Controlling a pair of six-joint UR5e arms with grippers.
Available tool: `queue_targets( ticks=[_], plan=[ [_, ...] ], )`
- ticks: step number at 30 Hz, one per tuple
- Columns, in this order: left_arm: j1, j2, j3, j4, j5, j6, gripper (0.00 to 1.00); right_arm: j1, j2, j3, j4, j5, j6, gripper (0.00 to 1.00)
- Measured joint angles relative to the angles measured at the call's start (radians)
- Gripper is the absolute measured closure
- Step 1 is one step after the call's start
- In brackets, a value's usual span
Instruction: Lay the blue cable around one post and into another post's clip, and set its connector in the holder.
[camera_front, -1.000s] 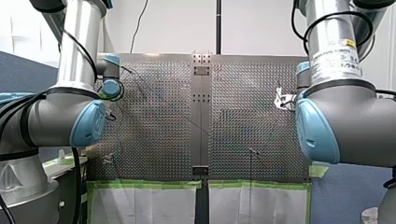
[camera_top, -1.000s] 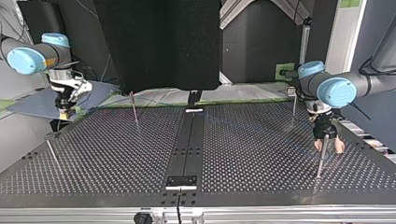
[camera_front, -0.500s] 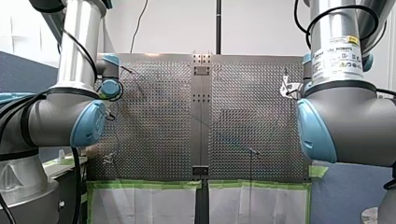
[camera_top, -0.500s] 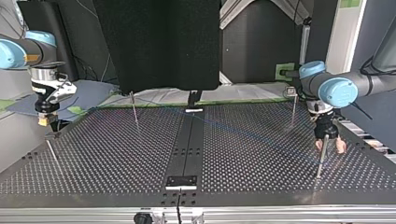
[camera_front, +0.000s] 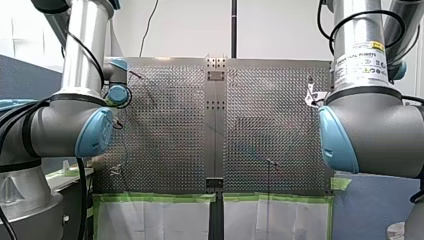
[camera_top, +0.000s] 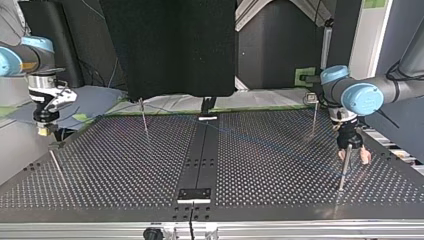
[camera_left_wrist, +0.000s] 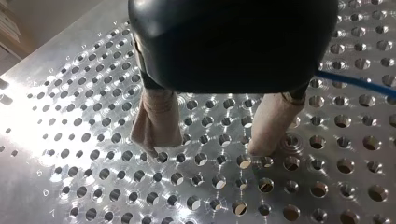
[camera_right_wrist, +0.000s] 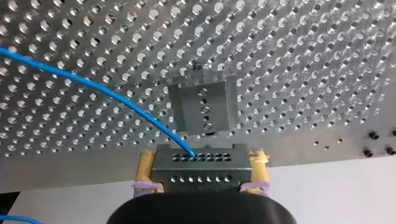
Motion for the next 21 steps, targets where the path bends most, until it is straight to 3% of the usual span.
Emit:
queue_targets(
  ticks=[5,16,18,21],
  plan=[
    [0.0,0.0,0.0,0.0,0.0,0.0,0.01,-0.007,0.001,-0.028,0.051,-0.034,-0.047,1.0],
    [0.0,0.0,0.0,0.0,0.001,0.0,0.01,-0.006,0.034,-0.07,0.102,-0.04,-0.125,1.0],
    [0.001,0.0,0.0,0.0,0.001,0.0,0.01,-0.003,0.039,-0.084,0.11,-0.039,-0.134,1.0],
    [0.0,0.0,0.0,0.0,0.001,0.0,0.01,0.0,0.048,-0.105,0.111,-0.04,-0.131,1.0]
  ],
)
